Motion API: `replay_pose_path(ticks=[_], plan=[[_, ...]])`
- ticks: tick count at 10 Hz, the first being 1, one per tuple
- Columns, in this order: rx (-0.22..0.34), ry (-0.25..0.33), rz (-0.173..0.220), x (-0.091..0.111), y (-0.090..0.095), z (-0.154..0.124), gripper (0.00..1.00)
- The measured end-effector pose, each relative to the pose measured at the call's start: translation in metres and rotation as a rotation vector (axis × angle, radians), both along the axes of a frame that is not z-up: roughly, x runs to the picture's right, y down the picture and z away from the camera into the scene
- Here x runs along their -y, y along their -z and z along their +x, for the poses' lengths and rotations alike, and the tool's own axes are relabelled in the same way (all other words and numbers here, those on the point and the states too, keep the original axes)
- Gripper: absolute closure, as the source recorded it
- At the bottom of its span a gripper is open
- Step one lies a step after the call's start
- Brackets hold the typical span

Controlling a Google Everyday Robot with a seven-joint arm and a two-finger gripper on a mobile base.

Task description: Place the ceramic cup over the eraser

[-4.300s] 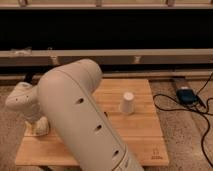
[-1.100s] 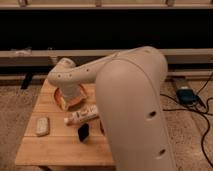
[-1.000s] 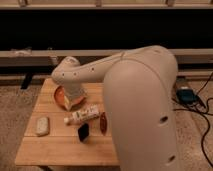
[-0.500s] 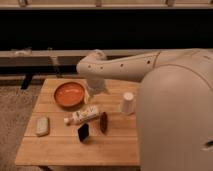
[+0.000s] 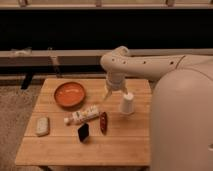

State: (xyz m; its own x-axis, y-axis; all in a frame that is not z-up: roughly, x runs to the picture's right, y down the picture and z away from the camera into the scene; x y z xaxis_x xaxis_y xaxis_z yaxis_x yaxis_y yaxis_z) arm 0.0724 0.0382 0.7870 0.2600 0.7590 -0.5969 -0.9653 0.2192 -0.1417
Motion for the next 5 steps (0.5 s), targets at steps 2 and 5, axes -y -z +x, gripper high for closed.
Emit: replay_pose_path(ticks=[2,5], plan=[[-0.017,-0.025,-0.009,0.000,-0.002,0.013,0.20],[-0.043,-0.059,-0.024,-0.009,-0.009,0.036,0.20]])
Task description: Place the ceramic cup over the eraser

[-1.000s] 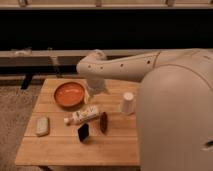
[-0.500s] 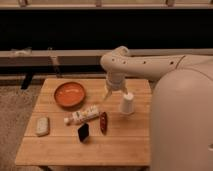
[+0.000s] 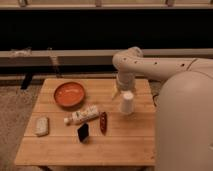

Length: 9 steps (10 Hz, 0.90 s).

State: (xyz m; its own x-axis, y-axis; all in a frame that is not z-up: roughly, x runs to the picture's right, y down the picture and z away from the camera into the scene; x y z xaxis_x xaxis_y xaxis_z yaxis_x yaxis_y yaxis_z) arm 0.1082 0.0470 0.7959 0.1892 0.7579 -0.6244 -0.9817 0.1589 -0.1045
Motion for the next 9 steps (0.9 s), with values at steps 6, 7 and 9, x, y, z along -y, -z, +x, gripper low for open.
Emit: replay_pose_path(ticks=[6,7,9], plan=[[-0.007,-0.026,0.019,0.005,-0.043,0.029,0.20],[-0.004,-0.024,0.021,0.008,-0.048,0.028,0.20],[0.003,-0.012,0.014,0.013,-0.062,0.023,0.20]])
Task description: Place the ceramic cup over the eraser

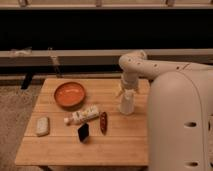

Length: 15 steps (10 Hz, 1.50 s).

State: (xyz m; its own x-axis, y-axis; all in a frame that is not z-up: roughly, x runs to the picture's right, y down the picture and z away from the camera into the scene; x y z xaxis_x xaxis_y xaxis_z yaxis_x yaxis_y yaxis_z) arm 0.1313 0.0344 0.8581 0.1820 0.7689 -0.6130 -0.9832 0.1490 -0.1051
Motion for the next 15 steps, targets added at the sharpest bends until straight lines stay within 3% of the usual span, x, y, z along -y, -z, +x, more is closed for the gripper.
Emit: replay_pose_path(ticks=[3,7,12,15], plan=[[0.007,0.012,-0.031,-0.003,-0.014,-0.002,0.20],[0.005,0.012,-0.057,-0.018,-0.006,-0.001,0.20],[0.005,-0.005,-0.042,-0.033,-0.003,0.001,0.22],[-0.014,-0.016,-0.019,-0.042,-0.012,0.006,0.51]])
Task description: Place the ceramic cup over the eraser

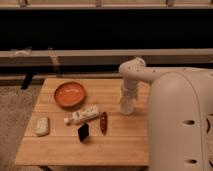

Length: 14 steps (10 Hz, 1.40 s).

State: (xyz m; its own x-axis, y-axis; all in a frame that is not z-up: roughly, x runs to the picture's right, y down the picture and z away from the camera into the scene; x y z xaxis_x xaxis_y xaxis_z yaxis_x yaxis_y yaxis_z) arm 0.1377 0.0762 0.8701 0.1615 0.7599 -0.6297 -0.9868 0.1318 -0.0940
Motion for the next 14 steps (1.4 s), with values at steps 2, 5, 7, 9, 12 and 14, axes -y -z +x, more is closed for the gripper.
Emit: replay_pose_path(ticks=[2,5,7,9,12,14], plan=[[-0.004,0.000,0.007,0.000,0.000,-0.001,0.73],[-0.007,0.005,0.004,-0.001,0.002,0.000,0.99],[0.001,0.052,0.028,0.005,0.015,-0.016,1.00],[0.041,0.135,0.072,0.026,0.041,-0.062,1.00],[0.116,0.279,0.117,0.039,0.088,-0.141,1.00],[0.152,0.353,0.146,0.041,0.122,-0.175,1.00]])
